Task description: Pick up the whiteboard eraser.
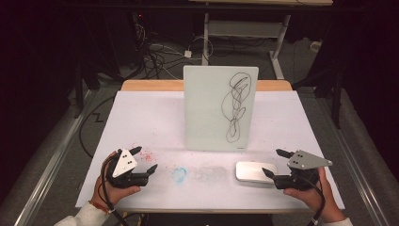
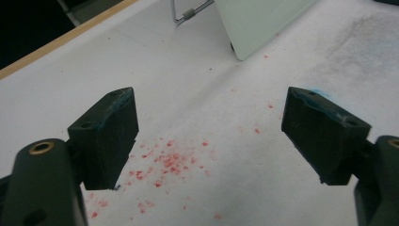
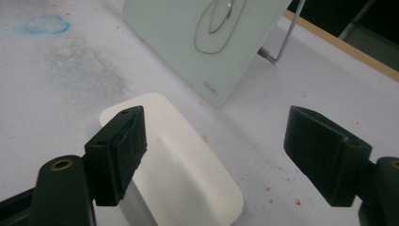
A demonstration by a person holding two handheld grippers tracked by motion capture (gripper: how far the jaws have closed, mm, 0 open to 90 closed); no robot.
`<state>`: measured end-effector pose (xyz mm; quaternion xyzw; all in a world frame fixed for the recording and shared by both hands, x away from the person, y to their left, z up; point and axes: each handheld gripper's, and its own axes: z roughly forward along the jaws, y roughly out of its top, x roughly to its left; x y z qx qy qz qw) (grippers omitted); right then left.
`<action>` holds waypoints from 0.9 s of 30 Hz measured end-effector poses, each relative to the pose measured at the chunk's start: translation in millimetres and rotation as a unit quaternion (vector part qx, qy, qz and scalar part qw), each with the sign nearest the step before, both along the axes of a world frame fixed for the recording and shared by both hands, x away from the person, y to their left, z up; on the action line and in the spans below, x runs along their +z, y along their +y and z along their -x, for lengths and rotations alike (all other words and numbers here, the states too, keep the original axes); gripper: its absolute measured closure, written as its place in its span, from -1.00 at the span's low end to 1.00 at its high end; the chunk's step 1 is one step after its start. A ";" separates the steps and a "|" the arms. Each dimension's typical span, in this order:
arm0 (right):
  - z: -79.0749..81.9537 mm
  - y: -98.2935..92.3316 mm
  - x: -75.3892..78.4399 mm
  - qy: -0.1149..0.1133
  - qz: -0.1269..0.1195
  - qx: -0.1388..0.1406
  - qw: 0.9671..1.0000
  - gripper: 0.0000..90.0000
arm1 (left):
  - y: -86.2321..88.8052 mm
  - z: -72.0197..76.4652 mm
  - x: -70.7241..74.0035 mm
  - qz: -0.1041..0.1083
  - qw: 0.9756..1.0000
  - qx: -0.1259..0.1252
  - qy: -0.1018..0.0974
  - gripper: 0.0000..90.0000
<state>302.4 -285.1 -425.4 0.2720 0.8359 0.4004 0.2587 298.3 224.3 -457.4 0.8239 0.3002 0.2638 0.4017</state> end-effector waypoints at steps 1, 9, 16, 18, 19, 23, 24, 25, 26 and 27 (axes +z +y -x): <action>-0.4 -1.0 0.8 0.000 -0.001 -0.001 1.000 -0.50 | -0.5 -0.2 -0.9 -0.002 1.000 0.000 0.002 -0.60; -10.0 -5.9 16.5 0.007 0.017 0.013 1.000 -0.50 | -2.9 0.1 -3.8 -0.012 1.000 -0.001 0.007 -0.59; -23.9 -1.8 24.6 0.037 0.061 0.047 0.996 -0.49 | -6.7 1.0 -5.6 -0.019 1.000 -0.007 0.012 -0.60; -29.9 3.3 23.4 0.052 0.095 0.067 0.992 -0.48 | -7.8 1.1 -6.3 -0.024 1.000 -0.010 0.014 -0.60; -32.5 5.0 22.8 0.058 0.101 0.073 0.991 -0.48 | -8.1 0.9 -6.6 -0.026 0.999 -0.011 0.015 -0.60; -40.9 13.1 20.7 0.074 0.123 0.092 0.985 -0.48 | -9.5 0.6 -7.5 -0.030 0.999 -0.015 0.018 -0.60; -42.8 15.2 19.5 0.080 0.129 0.100 0.983 -0.48 | -9.7 0.5 -7.7 -0.031 0.999 -0.017 0.019 -0.60; -44.3 17.3 18.1 0.085 0.135 0.104 0.982 -0.48 | -10.0 0.6 -8.0 -0.033 0.999 -0.019 0.020 -0.60; -46.1 19.4 16.5 0.088 0.139 0.110 0.980 -0.48 | -10.2 0.8 -8.2 -0.035 0.999 -0.020 0.020 -0.60; -47.0 21.8 15.1 0.092 0.147 0.110 0.979 -0.48 | -10.4 1.0 -8.4 -0.035 0.999 -0.021 0.021 -0.59</action>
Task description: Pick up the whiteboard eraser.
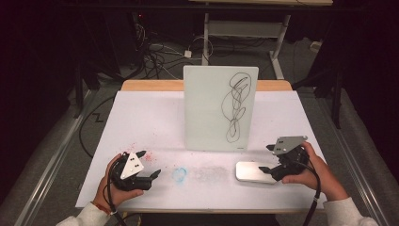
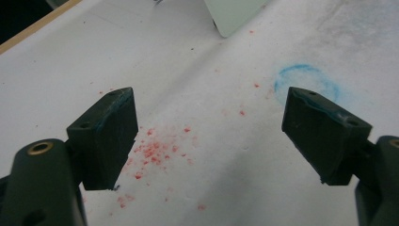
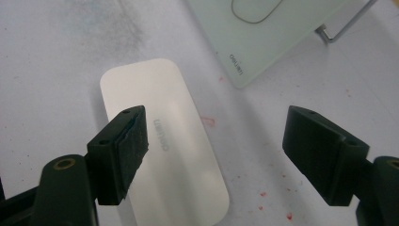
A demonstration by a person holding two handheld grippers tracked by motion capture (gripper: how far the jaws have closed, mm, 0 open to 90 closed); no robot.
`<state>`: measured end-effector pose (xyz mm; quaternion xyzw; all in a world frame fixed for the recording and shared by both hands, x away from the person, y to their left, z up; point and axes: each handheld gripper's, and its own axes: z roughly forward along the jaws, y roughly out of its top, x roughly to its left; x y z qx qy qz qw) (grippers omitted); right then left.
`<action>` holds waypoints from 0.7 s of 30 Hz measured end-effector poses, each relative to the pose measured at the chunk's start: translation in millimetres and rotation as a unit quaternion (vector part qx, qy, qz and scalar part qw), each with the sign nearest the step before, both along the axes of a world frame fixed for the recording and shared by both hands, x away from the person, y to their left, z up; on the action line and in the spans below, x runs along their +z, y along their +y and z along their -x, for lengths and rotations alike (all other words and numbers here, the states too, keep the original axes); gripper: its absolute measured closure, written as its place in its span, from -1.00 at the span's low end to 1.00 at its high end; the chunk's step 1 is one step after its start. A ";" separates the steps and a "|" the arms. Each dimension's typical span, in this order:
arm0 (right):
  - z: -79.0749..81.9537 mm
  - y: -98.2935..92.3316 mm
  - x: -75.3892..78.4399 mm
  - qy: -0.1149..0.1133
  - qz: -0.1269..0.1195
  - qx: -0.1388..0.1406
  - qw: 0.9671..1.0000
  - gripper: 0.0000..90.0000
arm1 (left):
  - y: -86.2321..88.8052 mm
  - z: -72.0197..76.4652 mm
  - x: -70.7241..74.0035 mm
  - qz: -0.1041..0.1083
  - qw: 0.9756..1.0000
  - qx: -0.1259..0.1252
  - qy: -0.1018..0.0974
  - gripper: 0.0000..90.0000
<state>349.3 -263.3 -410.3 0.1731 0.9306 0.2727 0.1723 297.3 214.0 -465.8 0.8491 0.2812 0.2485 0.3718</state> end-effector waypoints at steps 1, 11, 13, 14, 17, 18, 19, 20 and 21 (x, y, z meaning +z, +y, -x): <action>-1.6 2.1 -1.7 0.002 0.006 0.008 1.000 -0.48 | 0.0 0.1 -0.1 -0.001 1.000 -0.001 0.001 -0.59; -4.6 16.4 -14.4 0.029 0.048 0.029 0.998 -0.45 | -0.9 1.2 -1.5 -0.006 1.000 -0.008 0.008 -0.59; -5.3 18.2 -19.0 0.045 0.053 0.034 0.997 -0.45 | -1.2 1.1 -1.6 -0.006 1.000 -0.008 0.009 -0.59; -6.2 17.9 -19.3 0.048 0.050 0.040 0.997 -0.44 | -1.3 1.0 -1.7 -0.006 1.000 -0.009 0.009 -0.59; -7.6 18.1 -20.0 0.058 0.049 0.051 0.996 -0.45 | -2.1 1.0 -2.3 -0.008 1.000 -0.011 0.012 -0.59; -7.5 18.7 -20.3 0.062 0.050 0.056 0.995 -0.45 | -2.2 0.6 -2.2 -0.011 1.000 -0.012 0.007 -0.59; -7.1 19.5 -20.4 0.064 0.052 0.059 0.995 -0.45 | -2.4 0.5 -2.3 -0.012 1.000 -0.013 0.007 -0.59; -6.6 20.6 -20.8 0.065 0.052 0.063 0.995 -0.45 | -2.6 0.5 -2.4 -0.012 1.000 -0.013 0.007 -0.59; -6.2 21.7 -21.0 0.067 0.054 0.065 0.994 -0.44 | -2.8 0.5 -2.4 -0.012 1.000 -0.014 0.007 -0.59</action>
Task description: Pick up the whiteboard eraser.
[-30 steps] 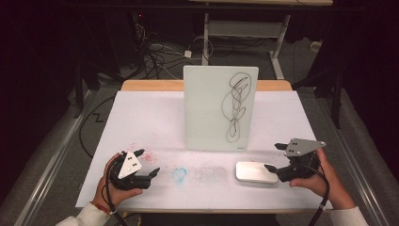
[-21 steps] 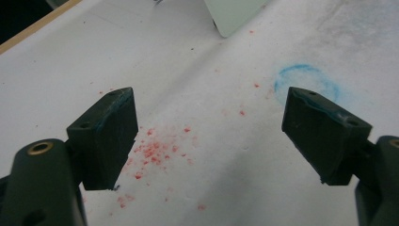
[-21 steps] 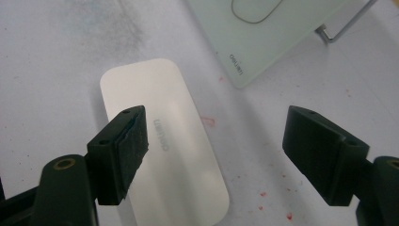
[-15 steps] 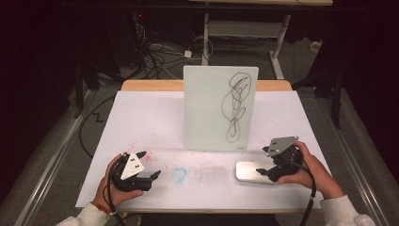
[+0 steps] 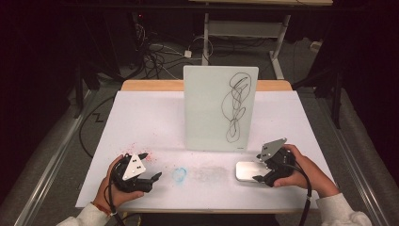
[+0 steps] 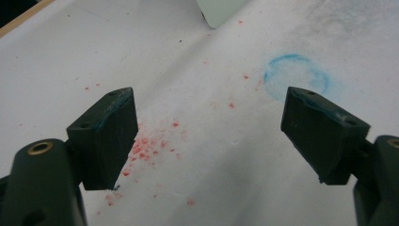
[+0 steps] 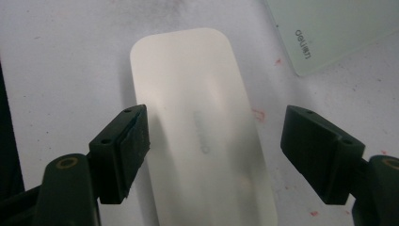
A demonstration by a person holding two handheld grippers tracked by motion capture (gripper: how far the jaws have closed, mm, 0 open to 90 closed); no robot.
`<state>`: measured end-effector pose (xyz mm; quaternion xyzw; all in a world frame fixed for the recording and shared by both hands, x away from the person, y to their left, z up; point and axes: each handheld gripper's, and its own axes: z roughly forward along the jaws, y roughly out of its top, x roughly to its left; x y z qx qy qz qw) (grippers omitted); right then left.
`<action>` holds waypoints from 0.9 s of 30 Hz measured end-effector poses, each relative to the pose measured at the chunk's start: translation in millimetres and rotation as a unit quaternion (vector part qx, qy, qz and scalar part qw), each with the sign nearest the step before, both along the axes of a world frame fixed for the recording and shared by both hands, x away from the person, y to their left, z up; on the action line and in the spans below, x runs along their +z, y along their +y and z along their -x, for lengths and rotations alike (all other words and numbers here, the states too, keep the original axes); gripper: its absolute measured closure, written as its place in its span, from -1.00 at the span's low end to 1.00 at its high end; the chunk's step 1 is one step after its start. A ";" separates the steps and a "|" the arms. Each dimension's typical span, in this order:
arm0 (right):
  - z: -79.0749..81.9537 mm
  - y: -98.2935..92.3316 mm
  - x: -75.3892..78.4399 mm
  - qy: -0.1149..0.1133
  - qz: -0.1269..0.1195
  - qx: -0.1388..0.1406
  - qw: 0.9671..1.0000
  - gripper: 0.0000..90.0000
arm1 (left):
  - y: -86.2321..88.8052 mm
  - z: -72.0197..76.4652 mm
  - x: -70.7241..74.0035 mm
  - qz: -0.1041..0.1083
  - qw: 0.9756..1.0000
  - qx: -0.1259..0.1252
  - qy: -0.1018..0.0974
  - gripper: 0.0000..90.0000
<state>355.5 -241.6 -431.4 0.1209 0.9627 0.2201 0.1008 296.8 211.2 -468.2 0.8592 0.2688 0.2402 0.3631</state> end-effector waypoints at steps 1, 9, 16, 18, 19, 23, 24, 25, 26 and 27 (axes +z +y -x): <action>-0.1 1.4 -0.8 -0.001 0.003 0.005 1.000 -0.43 | -0.2 0.0 0.0 0.000 1.000 0.000 0.001 -0.59; -4.4 12.9 -11.9 0.013 0.028 0.021 0.999 -0.42 | -2.2 0.4 -1.4 -0.010 1.000 -0.007 0.005 -0.59; -8.3 14.6 -15.9 0.025 0.034 0.026 0.999 -0.41 | -2.5 1.0 -2.2 -0.011 1.000 -0.010 0.012 -0.59; -6.9 14.9 -16.2 0.026 0.034 0.022 0.999 -0.41 | -2.6 0.6 -2.1 -0.014 1.000 -0.012 0.008 -0.59; -7.6 15.2 -16.3 0.023 0.035 0.027 0.999 -0.40 | -2.8 0.5 -2.1 -0.016 1.000 -0.011 0.007 -0.59; -5.9 15.1 -15.3 0.018 0.043 0.035 0.998 -0.37 | -2.6 1.1 -1.8 -0.012 1.000 -0.014 0.007 -0.59; -5.9 15.1 -15.3 0.018 0.043 0.035 0.998 -0.37 | -2.6 1.1 -1.6 -0.012 1.000 -0.014 0.006 -0.59; -5.2 14.9 -15.1 0.018 0.045 0.036 0.998 -0.35 | -2.6 0.9 -1.6 -0.013 1.000 -0.013 0.006 -0.59; -3.8 14.5 -14.5 0.017 0.043 0.044 0.998 -0.32 | -2.7 1.2 -2.0 -0.011 1.000 -0.012 0.012 -0.59; -3.1 14.3 -14.2 0.016 0.044 0.045 0.998 -0.32 | -2.8 1.1 -2.2 -0.011 1.000 -0.012 0.013 -0.59</action>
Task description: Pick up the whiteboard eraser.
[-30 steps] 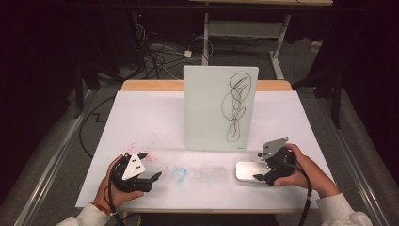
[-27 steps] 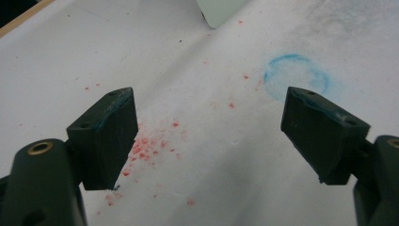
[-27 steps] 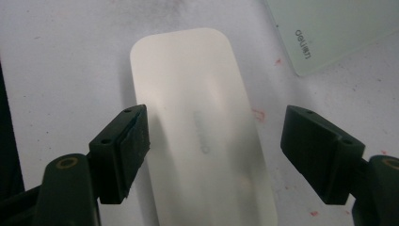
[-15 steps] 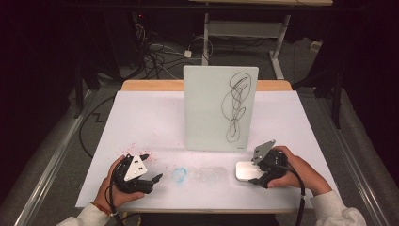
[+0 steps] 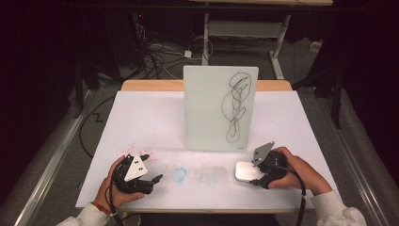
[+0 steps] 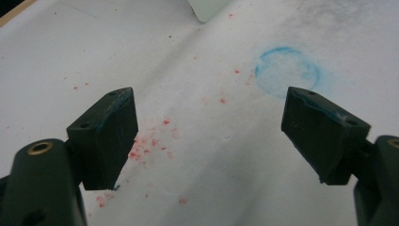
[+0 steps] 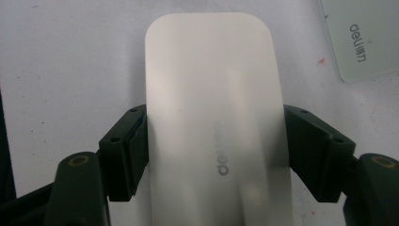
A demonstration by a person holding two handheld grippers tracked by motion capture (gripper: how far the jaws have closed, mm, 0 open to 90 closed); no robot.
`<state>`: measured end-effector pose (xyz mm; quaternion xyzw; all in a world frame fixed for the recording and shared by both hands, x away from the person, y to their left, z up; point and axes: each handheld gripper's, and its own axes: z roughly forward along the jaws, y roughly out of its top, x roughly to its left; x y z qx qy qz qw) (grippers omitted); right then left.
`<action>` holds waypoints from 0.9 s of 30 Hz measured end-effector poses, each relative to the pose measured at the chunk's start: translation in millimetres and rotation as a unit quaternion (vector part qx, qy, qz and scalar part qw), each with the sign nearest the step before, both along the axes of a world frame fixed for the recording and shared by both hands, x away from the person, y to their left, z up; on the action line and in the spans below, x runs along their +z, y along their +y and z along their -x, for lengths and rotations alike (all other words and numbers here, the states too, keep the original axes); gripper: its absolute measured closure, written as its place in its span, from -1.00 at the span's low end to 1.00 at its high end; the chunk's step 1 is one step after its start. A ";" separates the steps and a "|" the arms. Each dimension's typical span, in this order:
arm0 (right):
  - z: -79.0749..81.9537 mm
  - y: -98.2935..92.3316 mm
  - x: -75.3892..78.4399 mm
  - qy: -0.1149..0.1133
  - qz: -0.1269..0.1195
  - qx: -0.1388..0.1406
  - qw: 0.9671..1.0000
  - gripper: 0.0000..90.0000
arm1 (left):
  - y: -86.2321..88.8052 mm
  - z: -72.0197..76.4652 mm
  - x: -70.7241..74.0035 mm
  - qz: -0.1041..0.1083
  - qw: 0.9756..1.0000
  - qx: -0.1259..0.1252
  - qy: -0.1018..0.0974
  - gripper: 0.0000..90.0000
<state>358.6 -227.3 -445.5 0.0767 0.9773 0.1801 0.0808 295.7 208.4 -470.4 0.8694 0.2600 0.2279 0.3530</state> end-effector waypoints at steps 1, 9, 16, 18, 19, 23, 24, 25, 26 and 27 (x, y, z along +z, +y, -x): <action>0.2 -0.2 0.0 0.000 -0.002 0.001 1.000 -0.31 | -0.1 0.0 -0.1 -0.001 1.000 0.000 0.000 -0.59; 4.7 -1.4 4.4 -0.019 -0.018 0.001 1.000 -0.31 | 0.5 0.0 0.8 -0.003 1.000 -0.001 -0.007 -0.59; 10.3 -5.5 17.3 -0.054 -0.054 -0.031 0.997 -0.31 | 0.8 0.6 1.6 -0.001 1.000 0.001 -0.011 -0.59; 11.0 -6.8 19.0 -0.058 -0.063 -0.037 0.996 -0.31 | 0.7 0.7 1.4 -0.002 1.000 0.001 -0.011 -0.59; 11.4 -8.2 20.5 -0.061 -0.072 -0.043 0.995 -0.31 | 0.7 0.6 1.3 -0.003 1.000 0.001 -0.011 -0.59; 12.0 -10.2 23.1 -0.071 -0.084 -0.055 0.992 -0.31 | 0.8 0.1 1.5 -0.003 1.000 0.002 -0.011 -0.59; 12.0 -10.2 23.1 -0.071 -0.084 -0.055 0.992 -0.31 | 0.8 0.2 1.3 -0.003 1.000 0.001 -0.011 -0.59; 11.9 -11.0 23.9 -0.070 -0.087 -0.054 0.992 -0.31 | 0.7 0.2 1.3 -0.003 1.000 0.001 -0.010 -0.59; 12.5 -12.0 24.9 -0.073 -0.095 -0.056 0.991 -0.31 | 0.7 0.3 1.3 -0.004 1.000 0.002 -0.010 -0.59; 12.5 -12.0 24.9 -0.073 -0.095 -0.056 0.991 -0.31 | 0.7 0.3 1.4 -0.004 1.000 0.002 -0.011 -0.59</action>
